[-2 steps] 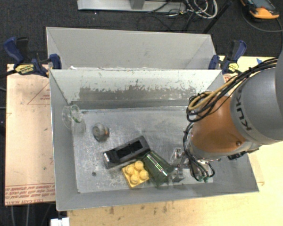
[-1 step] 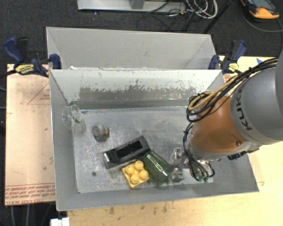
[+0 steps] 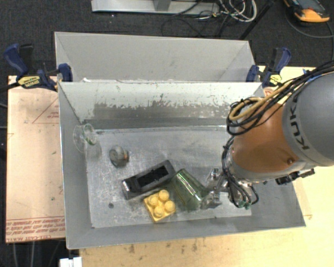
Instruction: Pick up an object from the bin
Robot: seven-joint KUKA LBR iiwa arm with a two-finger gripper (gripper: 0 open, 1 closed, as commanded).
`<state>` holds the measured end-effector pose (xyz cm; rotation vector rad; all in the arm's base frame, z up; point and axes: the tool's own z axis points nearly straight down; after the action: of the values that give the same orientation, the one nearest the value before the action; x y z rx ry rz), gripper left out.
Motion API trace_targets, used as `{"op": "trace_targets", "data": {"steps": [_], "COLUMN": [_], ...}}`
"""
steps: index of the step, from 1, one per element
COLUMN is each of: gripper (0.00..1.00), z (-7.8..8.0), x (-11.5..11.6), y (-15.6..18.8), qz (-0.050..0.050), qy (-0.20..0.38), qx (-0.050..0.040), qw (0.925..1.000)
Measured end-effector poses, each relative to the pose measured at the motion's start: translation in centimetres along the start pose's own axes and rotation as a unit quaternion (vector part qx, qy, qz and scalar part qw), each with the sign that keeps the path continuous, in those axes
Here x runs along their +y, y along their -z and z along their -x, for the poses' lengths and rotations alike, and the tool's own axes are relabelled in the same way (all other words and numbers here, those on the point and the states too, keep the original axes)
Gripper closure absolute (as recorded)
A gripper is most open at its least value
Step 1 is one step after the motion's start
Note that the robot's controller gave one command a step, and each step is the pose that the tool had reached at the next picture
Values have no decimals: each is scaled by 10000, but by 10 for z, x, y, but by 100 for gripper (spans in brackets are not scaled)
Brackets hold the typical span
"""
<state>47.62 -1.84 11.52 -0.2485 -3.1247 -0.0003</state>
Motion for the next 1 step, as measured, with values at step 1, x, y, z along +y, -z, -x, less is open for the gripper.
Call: {"op": "trace_targets", "data": {"steps": [1], "gripper": [100], "z": [4], "x": [-2], "y": [32], "qz": [7], "qy": [-36], "qx": [-61], "qw": [10000]}}
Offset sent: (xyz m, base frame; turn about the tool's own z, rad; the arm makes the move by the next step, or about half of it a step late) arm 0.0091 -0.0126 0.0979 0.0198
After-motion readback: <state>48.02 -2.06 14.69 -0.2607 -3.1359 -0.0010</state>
